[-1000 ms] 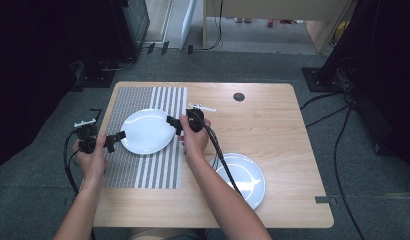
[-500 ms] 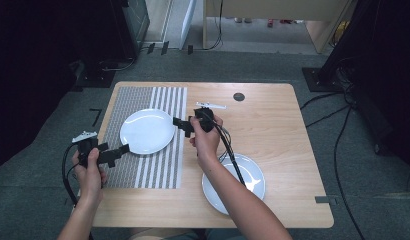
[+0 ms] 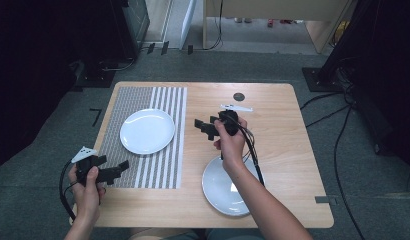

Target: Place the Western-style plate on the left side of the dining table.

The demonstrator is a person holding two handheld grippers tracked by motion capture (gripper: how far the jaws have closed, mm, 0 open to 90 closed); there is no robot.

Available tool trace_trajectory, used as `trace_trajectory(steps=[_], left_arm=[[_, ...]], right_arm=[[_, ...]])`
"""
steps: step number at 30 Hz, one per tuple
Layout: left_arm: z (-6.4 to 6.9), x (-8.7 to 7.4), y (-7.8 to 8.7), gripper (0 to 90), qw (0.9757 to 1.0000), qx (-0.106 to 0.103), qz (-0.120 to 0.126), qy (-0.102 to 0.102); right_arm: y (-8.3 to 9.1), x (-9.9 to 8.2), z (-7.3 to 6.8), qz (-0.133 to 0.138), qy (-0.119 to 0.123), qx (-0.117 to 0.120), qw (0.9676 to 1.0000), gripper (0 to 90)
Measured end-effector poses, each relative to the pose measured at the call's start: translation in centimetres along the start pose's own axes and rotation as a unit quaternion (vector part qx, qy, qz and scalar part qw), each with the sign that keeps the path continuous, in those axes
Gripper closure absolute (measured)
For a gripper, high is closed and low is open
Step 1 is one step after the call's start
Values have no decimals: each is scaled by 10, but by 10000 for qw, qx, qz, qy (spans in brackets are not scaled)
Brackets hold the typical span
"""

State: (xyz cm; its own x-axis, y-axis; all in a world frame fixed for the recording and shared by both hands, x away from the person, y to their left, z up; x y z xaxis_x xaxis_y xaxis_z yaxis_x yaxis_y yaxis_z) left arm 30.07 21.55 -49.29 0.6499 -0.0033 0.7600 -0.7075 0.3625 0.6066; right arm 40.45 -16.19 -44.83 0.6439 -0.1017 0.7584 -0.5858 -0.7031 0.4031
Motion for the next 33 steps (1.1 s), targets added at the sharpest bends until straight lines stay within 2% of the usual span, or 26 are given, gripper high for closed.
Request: trace_trajectory(steps=[3, 4, 8, 12, 17, 23, 25, 29, 33], left_arm=[[-3, -10, 0, 0, 10000, 82, -22, -38], [-5, -15, 0, 0, 9999, 94, -46, -46], [-11, -30, 1, 0, 9998, 189, -82, 22], [-21, -42, 4, 0, 9994, 329, -120, 8], [-29, -53, 3, 0, 9984, 519, -198, -119], [-24, -58, 1, 0, 9961, 715, -228, -463], [-22, -60, -1, 0, 9956, 745, -267, -493], [-20, -61, -2, 0, 9939, 851, -335, -610], [-18, -62, -3, 0, 9923, 951, -379, -701]], right_arm=[[7, -1, 4, 1, 27, -22, 10000, 253], [17, -2, 9, 38, 36, -25, 10000, 251], [30, -4, 16, 90, 56, -78, 9999, 250], [48, -10, 30, 89, 117, -220, 9997, 245], [61, -19, 42, 92, 76, -248, 9996, 242], [81, -29, 60, 161, -75, -303, 9994, 240], [92, -32, 69, 231, -114, -354, 9990, 240], [103, -37, 75, 265, -136, -405, 9987, 240], [122, -46, 86, 282, -76, -576, 9979, 237]])
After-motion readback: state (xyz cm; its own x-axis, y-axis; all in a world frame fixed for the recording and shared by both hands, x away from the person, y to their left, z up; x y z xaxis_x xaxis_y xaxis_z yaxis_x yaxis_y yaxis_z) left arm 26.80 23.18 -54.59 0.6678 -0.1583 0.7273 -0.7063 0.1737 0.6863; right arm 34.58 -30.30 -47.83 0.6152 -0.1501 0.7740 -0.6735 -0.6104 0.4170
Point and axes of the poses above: each handheld gripper's, and its own axes: y roughly backward along the jaws, x roughly out of its top, z roughly to its right, the point moved 4 cm from there along -y, roughly forward along the jaws, and after that the axes turned 5 degrees about x, right-handed, at the moved point
